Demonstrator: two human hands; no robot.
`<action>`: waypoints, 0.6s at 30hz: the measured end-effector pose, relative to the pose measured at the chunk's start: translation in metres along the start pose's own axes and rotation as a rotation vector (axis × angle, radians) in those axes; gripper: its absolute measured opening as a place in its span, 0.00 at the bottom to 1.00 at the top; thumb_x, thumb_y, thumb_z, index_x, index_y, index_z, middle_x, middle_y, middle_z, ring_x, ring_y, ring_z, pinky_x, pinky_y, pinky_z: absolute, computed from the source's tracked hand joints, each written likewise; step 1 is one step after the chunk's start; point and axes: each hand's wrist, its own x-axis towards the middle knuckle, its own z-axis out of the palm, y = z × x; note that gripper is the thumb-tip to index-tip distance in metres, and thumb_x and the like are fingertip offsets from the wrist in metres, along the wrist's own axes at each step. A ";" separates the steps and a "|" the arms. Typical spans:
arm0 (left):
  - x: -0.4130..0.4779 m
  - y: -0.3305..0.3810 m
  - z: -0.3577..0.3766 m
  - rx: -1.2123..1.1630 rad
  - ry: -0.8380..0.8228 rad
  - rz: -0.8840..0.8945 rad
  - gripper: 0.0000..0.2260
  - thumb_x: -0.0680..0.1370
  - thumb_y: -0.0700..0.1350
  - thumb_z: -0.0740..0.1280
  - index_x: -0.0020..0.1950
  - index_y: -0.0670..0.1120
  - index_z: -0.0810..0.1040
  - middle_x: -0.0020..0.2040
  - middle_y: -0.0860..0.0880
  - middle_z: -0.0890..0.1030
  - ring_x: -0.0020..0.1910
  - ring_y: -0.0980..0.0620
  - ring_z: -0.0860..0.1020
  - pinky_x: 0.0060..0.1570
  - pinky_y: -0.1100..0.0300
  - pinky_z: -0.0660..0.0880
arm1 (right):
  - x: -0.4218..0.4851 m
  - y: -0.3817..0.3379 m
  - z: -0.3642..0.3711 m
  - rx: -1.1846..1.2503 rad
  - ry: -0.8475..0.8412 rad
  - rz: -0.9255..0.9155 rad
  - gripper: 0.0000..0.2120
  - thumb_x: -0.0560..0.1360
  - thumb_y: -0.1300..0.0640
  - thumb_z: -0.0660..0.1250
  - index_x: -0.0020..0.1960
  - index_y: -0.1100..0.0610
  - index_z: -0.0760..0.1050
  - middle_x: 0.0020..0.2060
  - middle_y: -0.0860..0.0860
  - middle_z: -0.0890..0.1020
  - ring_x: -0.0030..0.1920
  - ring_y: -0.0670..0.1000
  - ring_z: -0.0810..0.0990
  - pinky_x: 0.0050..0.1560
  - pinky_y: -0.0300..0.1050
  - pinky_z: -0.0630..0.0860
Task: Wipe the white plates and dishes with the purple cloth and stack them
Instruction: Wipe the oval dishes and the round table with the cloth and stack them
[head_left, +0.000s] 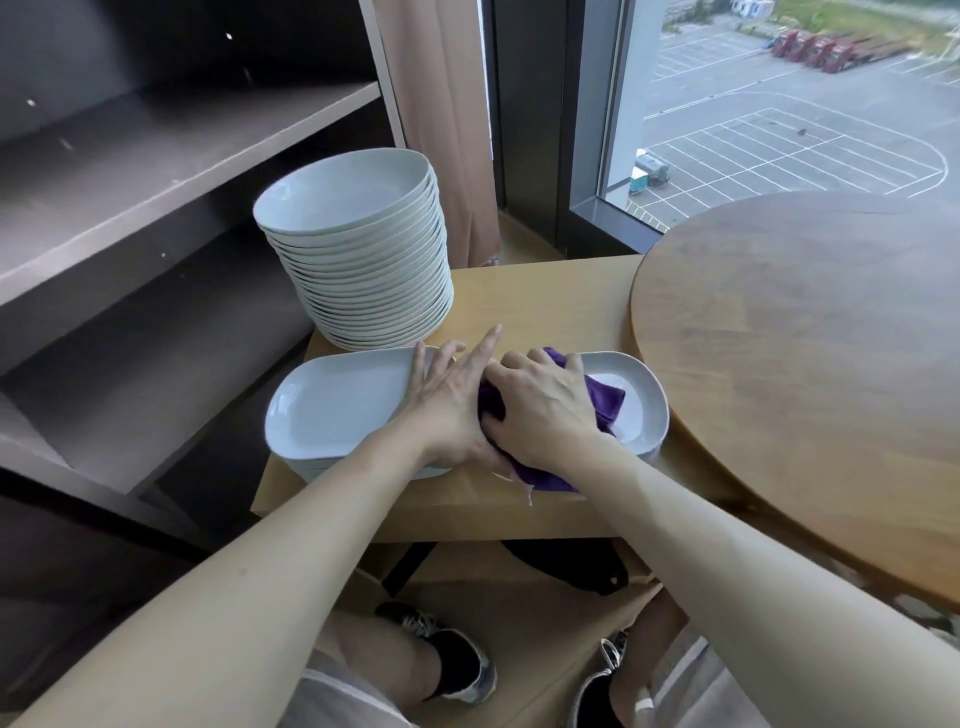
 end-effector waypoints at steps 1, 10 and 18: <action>0.000 -0.001 0.000 -0.003 -0.005 0.001 0.73 0.44 0.74 0.76 0.73 0.73 0.26 0.80 0.50 0.55 0.74 0.65 0.38 0.75 0.47 0.28 | 0.000 0.002 -0.001 0.036 -0.014 -0.018 0.17 0.75 0.43 0.63 0.62 0.45 0.76 0.51 0.45 0.79 0.56 0.53 0.75 0.58 0.58 0.67; 0.001 -0.003 0.001 0.063 0.002 0.061 0.72 0.52 0.72 0.78 0.80 0.61 0.31 0.78 0.57 0.66 0.80 0.57 0.43 0.78 0.43 0.31 | -0.021 0.031 -0.014 0.085 -0.132 -0.102 0.15 0.75 0.40 0.64 0.60 0.41 0.78 0.53 0.41 0.77 0.57 0.50 0.72 0.54 0.54 0.67; 0.002 -0.003 0.001 0.130 0.019 0.068 0.69 0.54 0.74 0.76 0.81 0.60 0.34 0.77 0.59 0.67 0.80 0.55 0.45 0.77 0.42 0.32 | -0.047 0.081 -0.035 -0.124 -0.098 0.217 0.17 0.75 0.41 0.64 0.61 0.44 0.72 0.57 0.47 0.75 0.61 0.55 0.72 0.58 0.58 0.64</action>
